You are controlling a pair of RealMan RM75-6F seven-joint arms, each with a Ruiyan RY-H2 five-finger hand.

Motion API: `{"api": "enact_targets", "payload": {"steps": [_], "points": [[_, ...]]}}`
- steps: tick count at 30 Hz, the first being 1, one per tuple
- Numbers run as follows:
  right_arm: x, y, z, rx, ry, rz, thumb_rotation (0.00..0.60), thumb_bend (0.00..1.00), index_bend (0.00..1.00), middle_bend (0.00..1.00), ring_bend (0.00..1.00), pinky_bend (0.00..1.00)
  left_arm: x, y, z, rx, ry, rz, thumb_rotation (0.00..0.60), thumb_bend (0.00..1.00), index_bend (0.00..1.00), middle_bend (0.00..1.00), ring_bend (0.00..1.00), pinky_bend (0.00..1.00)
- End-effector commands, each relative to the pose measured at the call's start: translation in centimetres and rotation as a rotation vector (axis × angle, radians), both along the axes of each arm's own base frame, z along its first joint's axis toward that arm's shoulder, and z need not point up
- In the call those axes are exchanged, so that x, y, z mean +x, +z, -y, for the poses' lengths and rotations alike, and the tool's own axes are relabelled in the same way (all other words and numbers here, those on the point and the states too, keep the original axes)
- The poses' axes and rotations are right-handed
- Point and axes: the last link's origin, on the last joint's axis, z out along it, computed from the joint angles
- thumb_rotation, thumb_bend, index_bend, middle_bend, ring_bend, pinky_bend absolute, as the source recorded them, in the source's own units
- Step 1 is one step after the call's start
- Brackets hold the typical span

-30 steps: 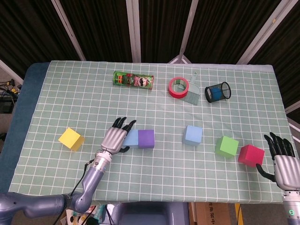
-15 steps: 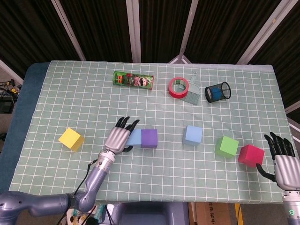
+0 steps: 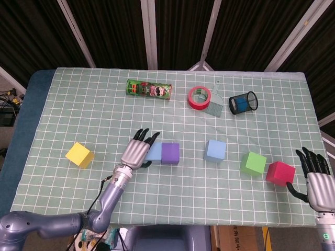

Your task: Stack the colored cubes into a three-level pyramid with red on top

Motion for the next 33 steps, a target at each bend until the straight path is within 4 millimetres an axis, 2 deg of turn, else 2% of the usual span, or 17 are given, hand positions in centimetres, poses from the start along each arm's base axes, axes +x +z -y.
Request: {"api": "enact_targets", "payload": {"steps": [1, 16, 33], "points": [[-0.02, 0.01, 0.01, 0.0, -0.001, 0.0, 0.6, 0.3, 0.0, 0.0, 0.0, 0.0, 0.13, -0.07, -0.19, 0.0, 0.001, 0.002, 0.6, 0.31, 0.01, 0.34, 0.0, 0.02], [0.0, 0.14, -0.04, -0.009, 0.0, 0.003, 0.6, 0.3, 0.0, 0.0, 0.0, 0.0, -0.28, 0.19, 0.45, -0.02, -0.012, 0.012, 0.6, 0.31, 0.01, 0.34, 0.0, 0.02], [0.02, 0.19, -0.03, -0.012, 0.002, 0.006, 0.6, 0.3, 0.0, 0.0, 0.0, 0.0, -0.1, 0.16, 0.0, -0.014, -0.001, 0.016, 0.6, 0.3, 0.01, 0.34, 0.0, 0.02]]}}
